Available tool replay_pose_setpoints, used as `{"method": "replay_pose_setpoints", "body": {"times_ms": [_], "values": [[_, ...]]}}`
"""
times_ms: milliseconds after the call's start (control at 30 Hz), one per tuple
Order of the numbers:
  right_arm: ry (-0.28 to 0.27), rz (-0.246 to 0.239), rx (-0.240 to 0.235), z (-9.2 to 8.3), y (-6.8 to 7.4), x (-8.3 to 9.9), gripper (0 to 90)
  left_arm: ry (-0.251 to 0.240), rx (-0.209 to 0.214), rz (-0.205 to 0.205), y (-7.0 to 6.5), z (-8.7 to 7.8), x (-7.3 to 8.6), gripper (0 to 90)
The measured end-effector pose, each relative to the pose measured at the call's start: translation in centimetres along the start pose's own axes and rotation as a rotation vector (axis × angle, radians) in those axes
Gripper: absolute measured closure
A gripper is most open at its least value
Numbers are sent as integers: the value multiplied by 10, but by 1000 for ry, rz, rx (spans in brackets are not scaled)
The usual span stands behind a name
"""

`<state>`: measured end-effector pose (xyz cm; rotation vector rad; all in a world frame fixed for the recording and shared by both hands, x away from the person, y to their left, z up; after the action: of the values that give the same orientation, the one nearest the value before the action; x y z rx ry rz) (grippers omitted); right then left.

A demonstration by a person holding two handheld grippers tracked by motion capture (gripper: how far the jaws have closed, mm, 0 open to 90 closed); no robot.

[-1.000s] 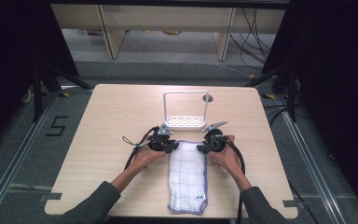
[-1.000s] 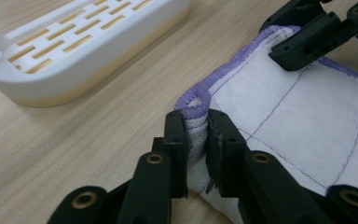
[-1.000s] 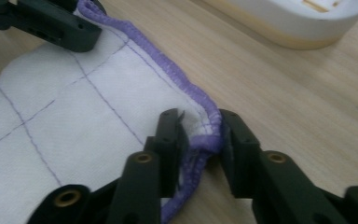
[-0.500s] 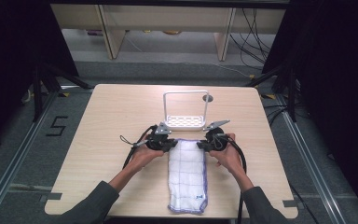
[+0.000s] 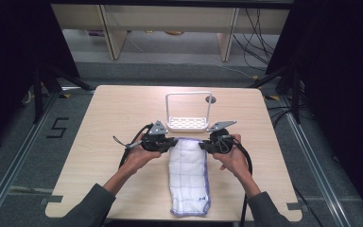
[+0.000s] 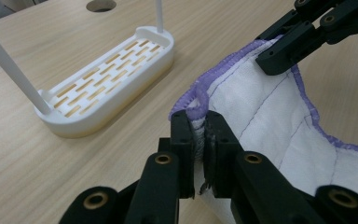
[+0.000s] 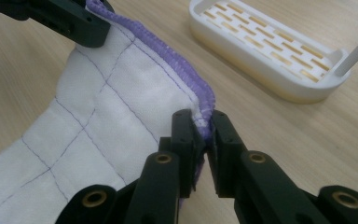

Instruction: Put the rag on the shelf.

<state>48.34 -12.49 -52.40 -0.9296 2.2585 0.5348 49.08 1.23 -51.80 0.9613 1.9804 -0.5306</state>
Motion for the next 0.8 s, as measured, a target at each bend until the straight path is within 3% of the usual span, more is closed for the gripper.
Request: {"method": "replay_pose_setpoints", "body": {"times_ms": [67, 100, 133, 167, 333, 367, 467, 600, 800], "values": [[-18, -22, 7, -4, -1, -3, 821, -11, 6, -9, -2, -2, -3, 828], [-17, -2, 3, -8, 1, -5, 822, -19, 3, -18, -2, -3, -5, 828], [-55, -21, 9, -7, 0, -8, 822, -30, 6, -23, -3, -4, -9, 828], [-31, -15, 3, -12, 2, -7, 822, -36, 10, -28, -4, -5, -11, 828], [-81, -27, -1, -24, 6, -17, 825, -69, 11, -19, -9, -19, -24, 829], [-68, -35, -10, -28, 7, -18, 824, -66, 12, -12, -10, -22, -26, 829], [-101, -56, -17, -39, 13, -29, 825, -72, 8, 19, -14, -33, -34, 828], [-147, -81, -11, -57, 20, -43, 825, -96, 15, 28, -19, -48, -52, 828], [-187, -119, -22, -77, 33, -60, 826, -90, -9, 60, -18, -69, -77, 829]]}}
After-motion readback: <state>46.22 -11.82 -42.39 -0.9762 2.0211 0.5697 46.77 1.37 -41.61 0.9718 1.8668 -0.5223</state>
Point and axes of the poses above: each handheld gripper's, and its own axes: z roughly forward along the jaws, x roughly out of its underside, y roughly to its left, the point moved 10 cm from there along z, roughly forward along the jaws, and after that the axes turned 3 degrees about -x, right-handed, at the moved point
